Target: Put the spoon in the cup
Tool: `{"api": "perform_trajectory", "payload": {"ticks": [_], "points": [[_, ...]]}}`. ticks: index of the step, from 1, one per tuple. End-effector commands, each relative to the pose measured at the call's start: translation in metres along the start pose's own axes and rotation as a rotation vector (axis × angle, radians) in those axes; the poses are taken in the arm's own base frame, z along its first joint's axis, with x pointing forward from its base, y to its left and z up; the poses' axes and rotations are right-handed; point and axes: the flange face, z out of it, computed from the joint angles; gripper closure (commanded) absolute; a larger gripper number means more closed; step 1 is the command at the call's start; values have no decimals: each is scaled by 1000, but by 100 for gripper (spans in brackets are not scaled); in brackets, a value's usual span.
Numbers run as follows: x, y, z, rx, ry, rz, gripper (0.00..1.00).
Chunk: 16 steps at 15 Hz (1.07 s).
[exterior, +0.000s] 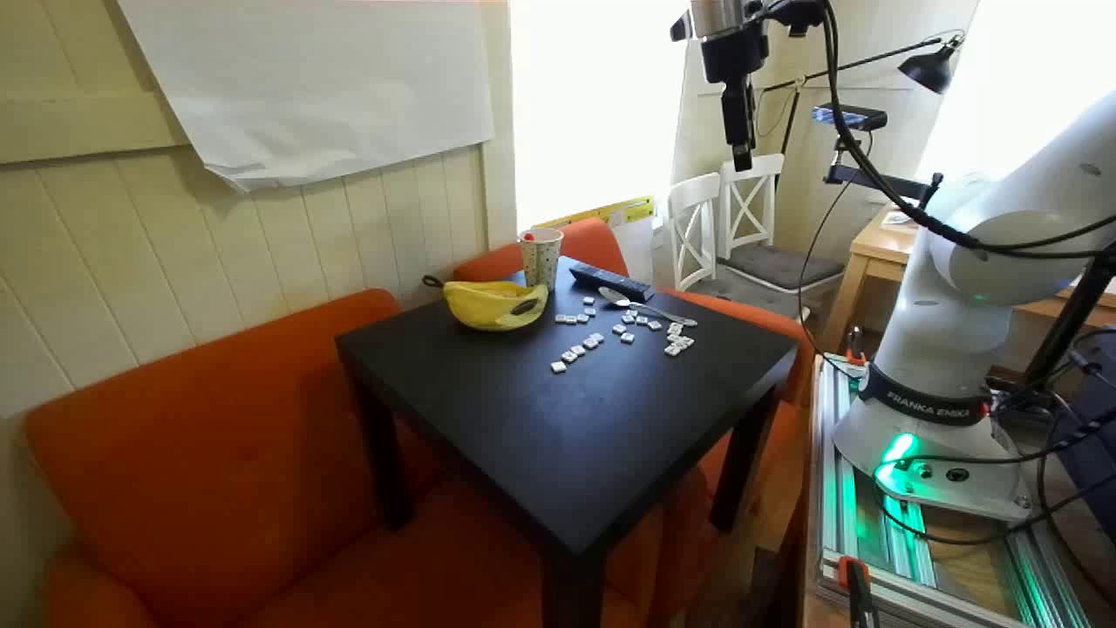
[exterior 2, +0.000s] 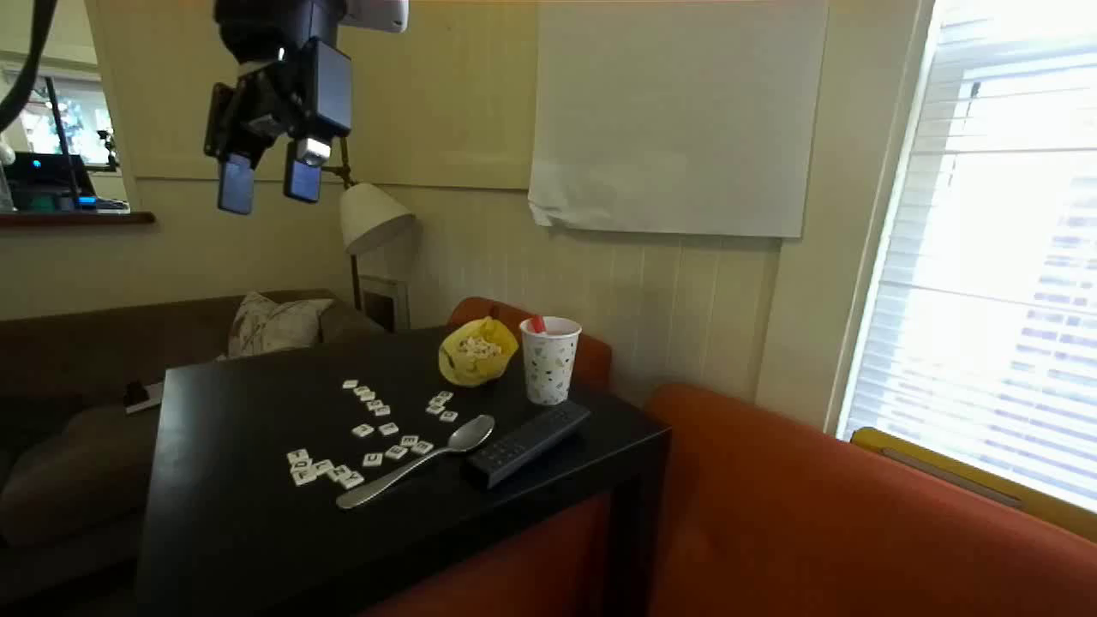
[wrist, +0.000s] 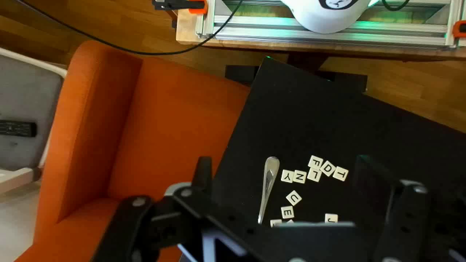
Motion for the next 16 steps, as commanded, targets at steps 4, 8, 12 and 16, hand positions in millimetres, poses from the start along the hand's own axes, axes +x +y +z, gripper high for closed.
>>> {"api": "perform_trajectory", "payload": {"ticks": [4,8,12,16], "points": [[0,0,0,0,-1,0,0],[0,0,0,0,-1,0,0],[5,2,2,21,-6,0,0],[29,15,20,120,1,-64,0]]}}
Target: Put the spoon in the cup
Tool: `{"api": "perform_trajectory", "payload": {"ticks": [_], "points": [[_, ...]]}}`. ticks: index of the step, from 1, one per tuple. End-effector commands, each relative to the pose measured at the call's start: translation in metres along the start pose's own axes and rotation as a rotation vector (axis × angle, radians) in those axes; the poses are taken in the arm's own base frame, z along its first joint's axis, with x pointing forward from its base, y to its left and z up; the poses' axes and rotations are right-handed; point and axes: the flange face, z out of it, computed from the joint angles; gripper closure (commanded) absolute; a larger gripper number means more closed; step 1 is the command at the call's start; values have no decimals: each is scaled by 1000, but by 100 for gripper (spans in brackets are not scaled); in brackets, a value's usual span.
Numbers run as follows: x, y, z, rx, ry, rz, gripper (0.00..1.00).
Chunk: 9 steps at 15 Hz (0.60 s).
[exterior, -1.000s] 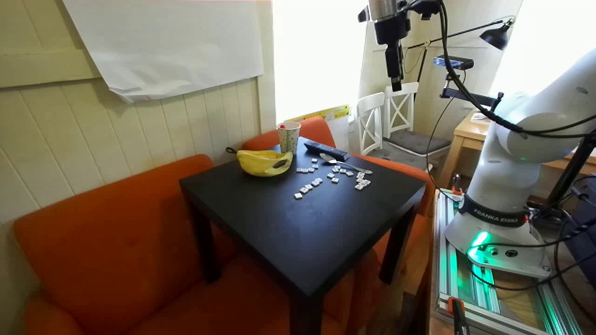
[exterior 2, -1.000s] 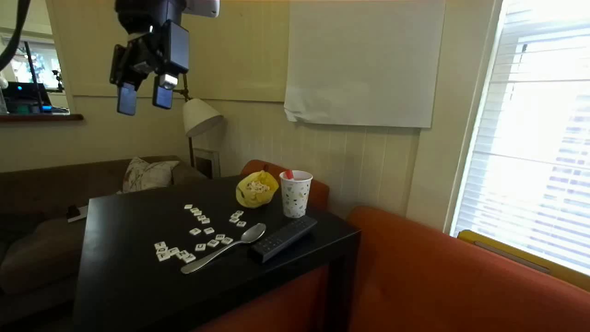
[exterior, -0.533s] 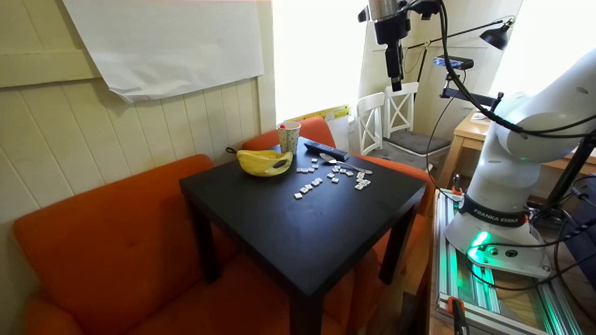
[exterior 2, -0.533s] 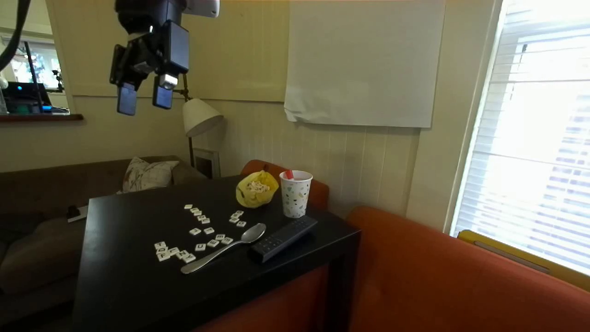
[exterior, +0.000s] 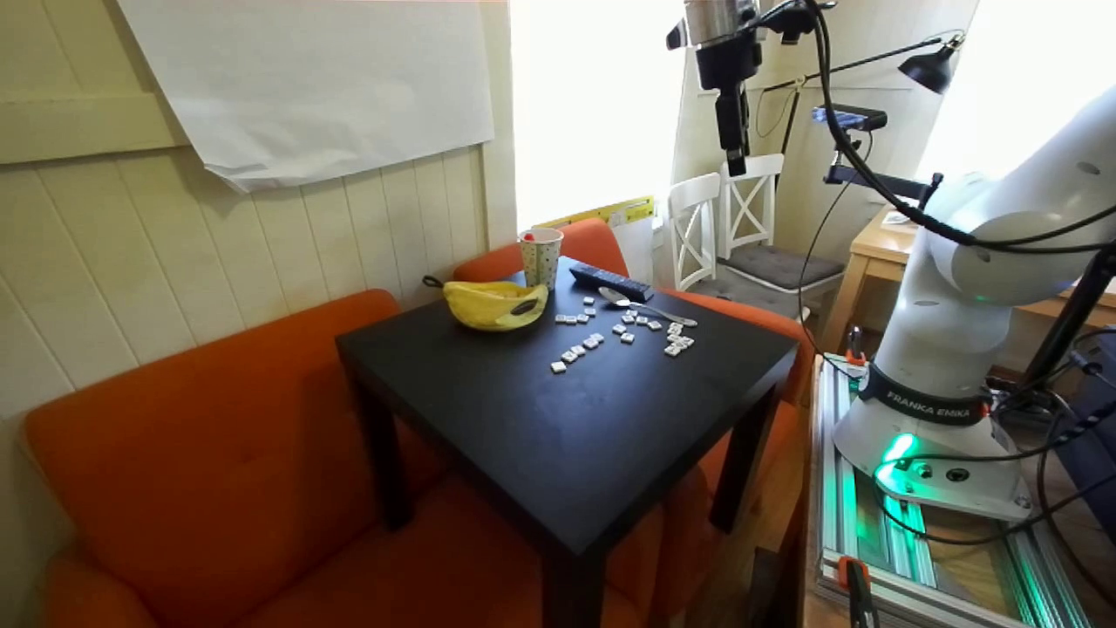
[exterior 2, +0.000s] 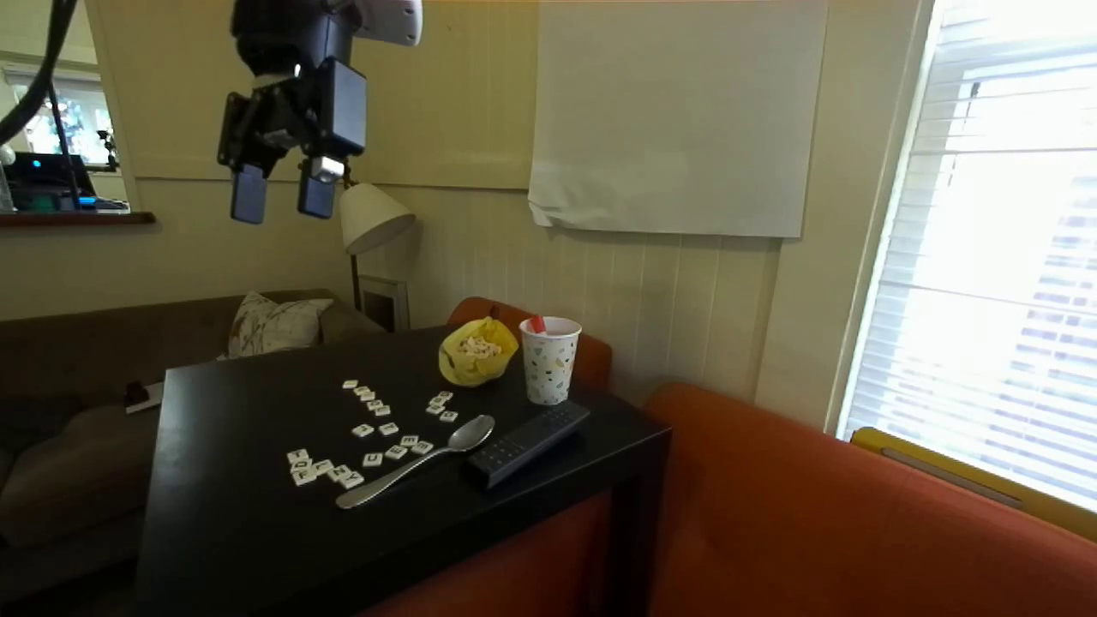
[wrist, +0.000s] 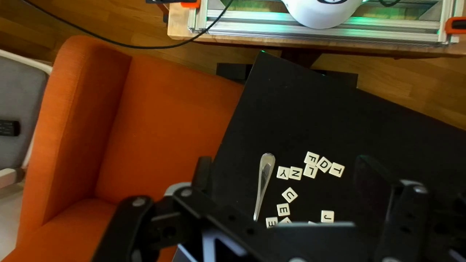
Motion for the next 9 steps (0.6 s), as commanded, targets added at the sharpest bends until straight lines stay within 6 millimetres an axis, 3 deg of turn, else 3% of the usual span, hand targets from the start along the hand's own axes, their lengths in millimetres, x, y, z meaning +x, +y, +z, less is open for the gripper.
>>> {"api": "perform_trajectory", "payload": {"ticks": [1,8,9], "points": [[24,9,16,101,20,-77,0],[57,19,56,244,165,-250,0],[52,17,45,201,134,-216,0]]}}
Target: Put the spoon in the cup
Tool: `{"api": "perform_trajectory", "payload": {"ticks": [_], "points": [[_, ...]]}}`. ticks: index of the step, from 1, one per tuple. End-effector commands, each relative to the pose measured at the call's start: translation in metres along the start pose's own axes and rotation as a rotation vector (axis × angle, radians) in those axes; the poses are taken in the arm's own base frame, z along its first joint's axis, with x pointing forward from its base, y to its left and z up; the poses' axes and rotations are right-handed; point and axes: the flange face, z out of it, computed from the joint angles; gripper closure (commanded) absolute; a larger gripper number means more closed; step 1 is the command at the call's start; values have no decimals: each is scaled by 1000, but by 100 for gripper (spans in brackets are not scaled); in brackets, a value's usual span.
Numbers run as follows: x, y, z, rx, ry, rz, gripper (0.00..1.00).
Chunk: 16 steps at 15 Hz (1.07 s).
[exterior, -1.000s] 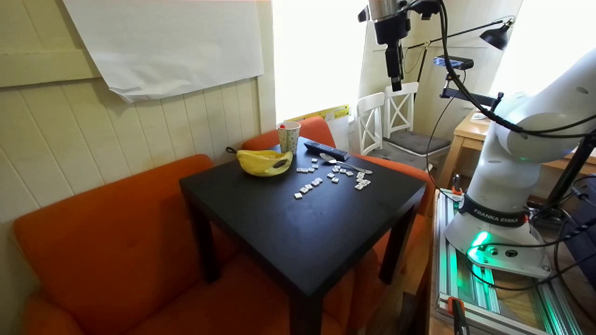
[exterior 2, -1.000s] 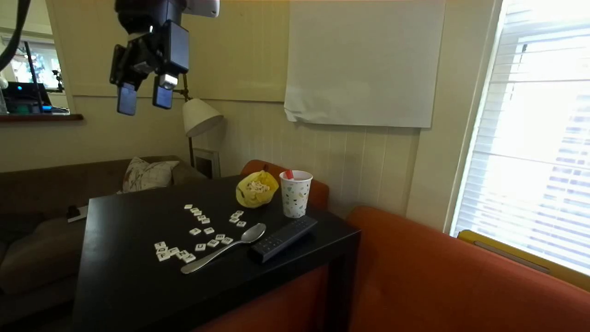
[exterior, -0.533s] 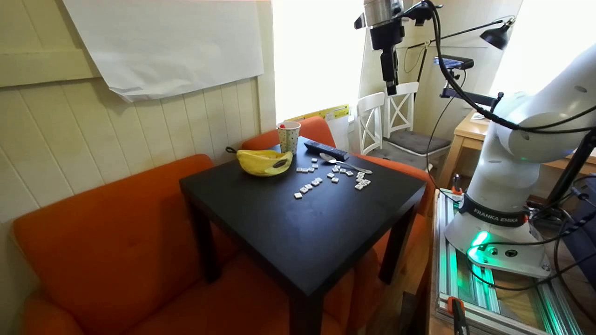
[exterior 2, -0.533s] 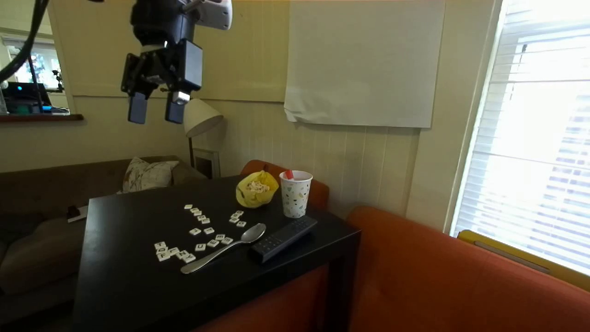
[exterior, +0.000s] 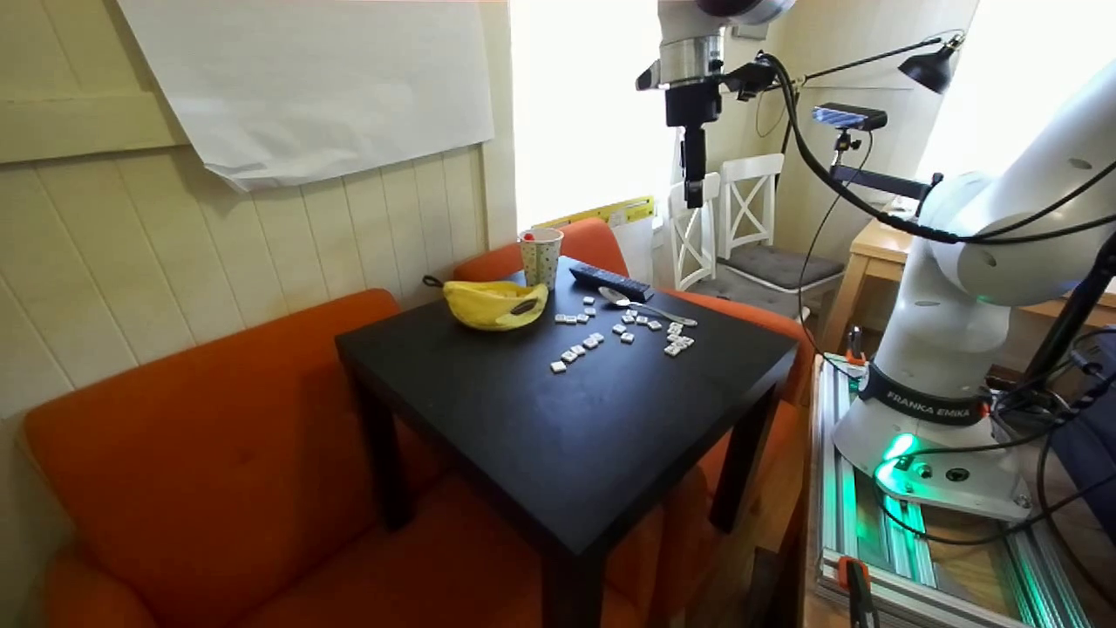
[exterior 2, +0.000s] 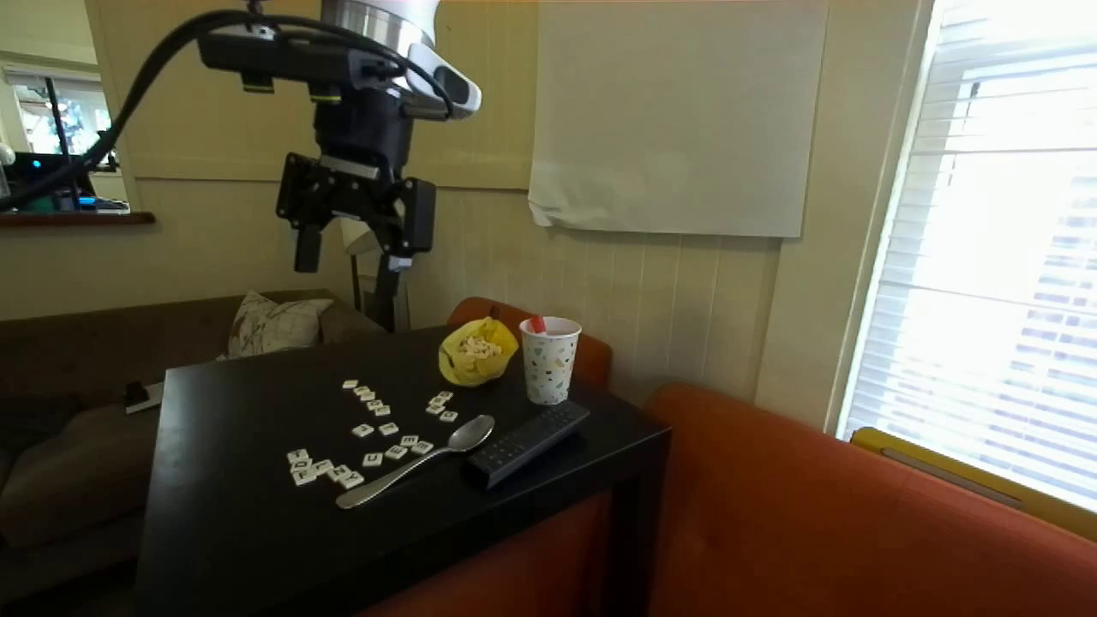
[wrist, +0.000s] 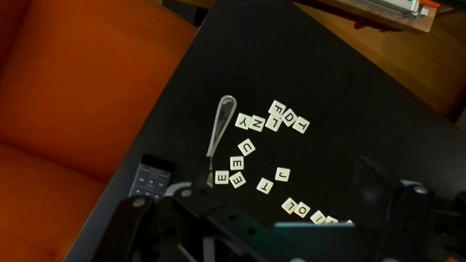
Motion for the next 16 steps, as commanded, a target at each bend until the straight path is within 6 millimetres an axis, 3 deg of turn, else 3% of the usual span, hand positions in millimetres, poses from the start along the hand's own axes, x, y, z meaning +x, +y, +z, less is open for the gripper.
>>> {"api": "perform_trajectory", "payload": {"ticks": [1,6,16], "points": [[0,3,3,5,-3,0,0],[3,2,7,12,22,3,0],[-4,24,69,-26,211,39,0]]}}
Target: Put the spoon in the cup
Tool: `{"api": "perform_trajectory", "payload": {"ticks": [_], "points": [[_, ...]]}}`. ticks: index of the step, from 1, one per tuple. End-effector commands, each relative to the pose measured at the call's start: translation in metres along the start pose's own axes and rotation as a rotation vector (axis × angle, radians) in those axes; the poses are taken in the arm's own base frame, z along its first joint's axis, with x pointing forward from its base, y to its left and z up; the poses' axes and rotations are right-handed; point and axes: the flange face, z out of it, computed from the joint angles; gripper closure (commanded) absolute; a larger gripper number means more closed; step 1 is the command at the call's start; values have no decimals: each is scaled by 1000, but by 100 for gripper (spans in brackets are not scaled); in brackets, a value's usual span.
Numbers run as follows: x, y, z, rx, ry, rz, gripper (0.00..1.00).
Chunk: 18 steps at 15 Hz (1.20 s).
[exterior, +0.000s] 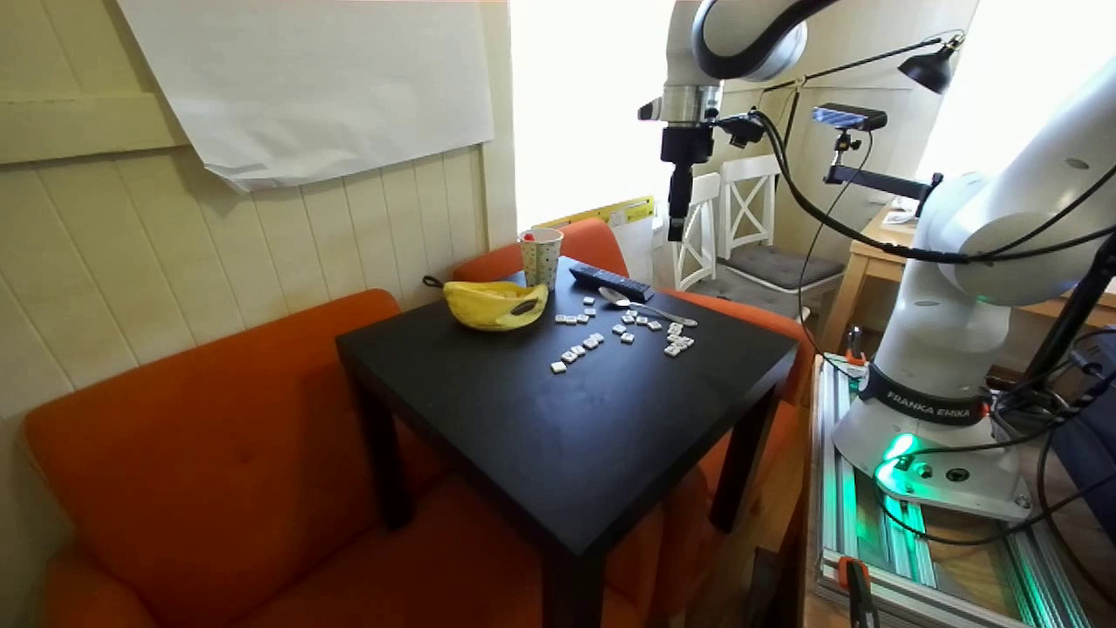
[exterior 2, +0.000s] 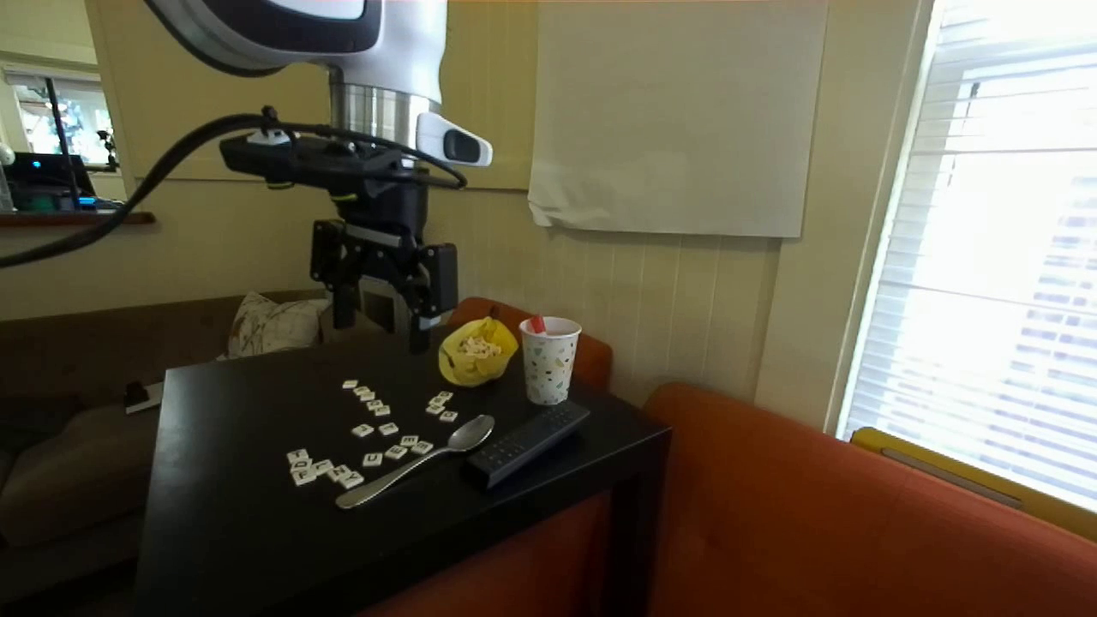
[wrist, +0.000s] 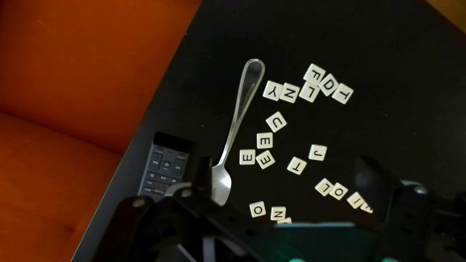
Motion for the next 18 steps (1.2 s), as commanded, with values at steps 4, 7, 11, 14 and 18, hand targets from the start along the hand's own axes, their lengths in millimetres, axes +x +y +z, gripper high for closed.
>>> {"api": "perform_trajectory", "payload": {"ticks": [4,7,11,14,18], "points": [[-22,11,46,-7,126,59,0],[-9,22,50,-50,170,96,0],[-8,18,50,-58,165,107,0],[-6,14,57,-58,146,126,0],[5,9,61,-86,169,130,0]]}}
